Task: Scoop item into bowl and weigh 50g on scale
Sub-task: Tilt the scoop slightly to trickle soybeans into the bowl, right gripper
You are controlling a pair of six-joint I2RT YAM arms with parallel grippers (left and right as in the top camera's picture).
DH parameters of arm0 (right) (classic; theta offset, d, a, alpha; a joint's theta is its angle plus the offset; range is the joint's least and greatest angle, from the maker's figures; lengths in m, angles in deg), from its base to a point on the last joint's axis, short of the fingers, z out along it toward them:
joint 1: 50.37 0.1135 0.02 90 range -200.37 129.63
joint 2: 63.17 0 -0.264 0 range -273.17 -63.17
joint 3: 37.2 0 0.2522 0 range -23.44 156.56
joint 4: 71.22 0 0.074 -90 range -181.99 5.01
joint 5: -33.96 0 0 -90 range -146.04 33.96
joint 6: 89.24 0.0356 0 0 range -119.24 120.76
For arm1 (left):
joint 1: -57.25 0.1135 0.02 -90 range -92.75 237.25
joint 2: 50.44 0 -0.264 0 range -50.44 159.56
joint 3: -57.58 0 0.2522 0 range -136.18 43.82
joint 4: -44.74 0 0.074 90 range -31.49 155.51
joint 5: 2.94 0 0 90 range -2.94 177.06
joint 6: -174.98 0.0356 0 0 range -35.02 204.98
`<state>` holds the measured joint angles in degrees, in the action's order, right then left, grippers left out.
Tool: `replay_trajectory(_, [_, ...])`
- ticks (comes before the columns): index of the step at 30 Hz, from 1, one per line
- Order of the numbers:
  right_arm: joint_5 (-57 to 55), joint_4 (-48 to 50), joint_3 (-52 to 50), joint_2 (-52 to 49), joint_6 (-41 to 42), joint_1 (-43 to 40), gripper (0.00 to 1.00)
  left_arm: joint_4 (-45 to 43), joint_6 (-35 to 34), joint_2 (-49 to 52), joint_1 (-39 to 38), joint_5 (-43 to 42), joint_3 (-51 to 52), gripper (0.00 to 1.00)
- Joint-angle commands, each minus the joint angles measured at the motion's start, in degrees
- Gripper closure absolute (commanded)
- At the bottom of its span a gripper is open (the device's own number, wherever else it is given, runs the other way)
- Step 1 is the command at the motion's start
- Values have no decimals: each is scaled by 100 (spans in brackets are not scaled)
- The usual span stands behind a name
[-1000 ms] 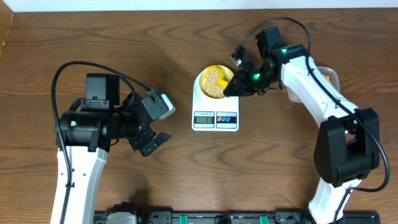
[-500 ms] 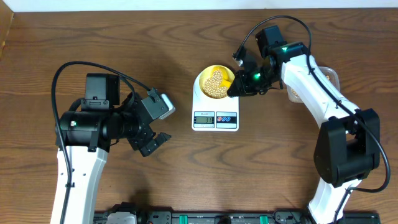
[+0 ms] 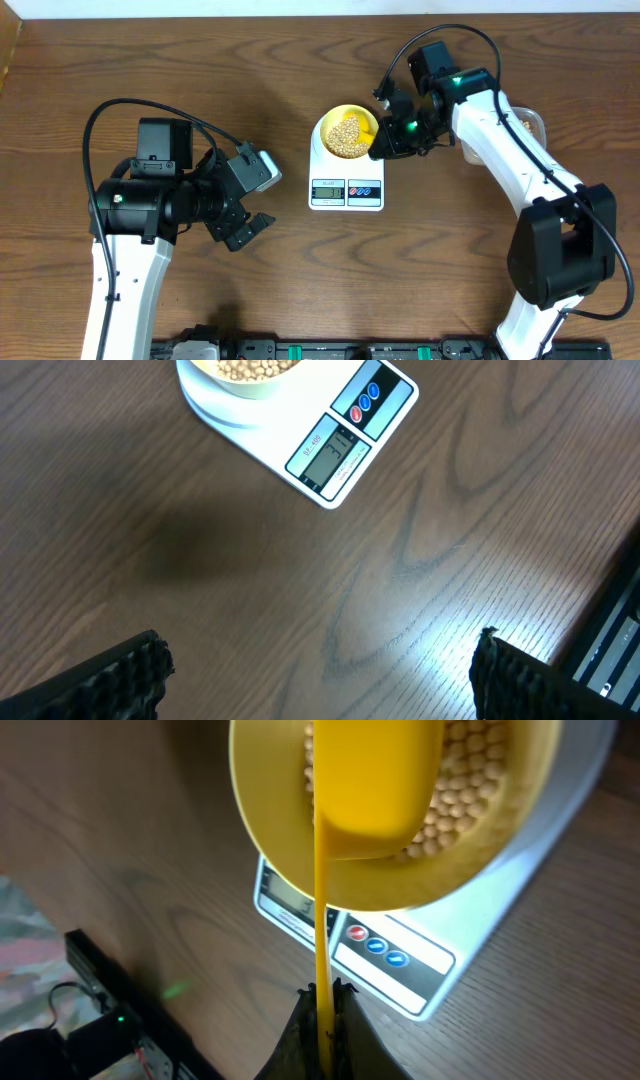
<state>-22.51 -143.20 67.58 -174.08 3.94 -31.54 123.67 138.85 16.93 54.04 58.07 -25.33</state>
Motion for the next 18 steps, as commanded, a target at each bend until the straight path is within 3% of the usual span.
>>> replay_trajectory(1, [-151, -33, 157, 247, -118, -26, 99, 15, 50, -39, 20, 9, -57, 2])
replay_trajectory(18, [260, 22, 157, 260, -278, -90, 99, 15, 50, -39, 20, 9, -57, 2])
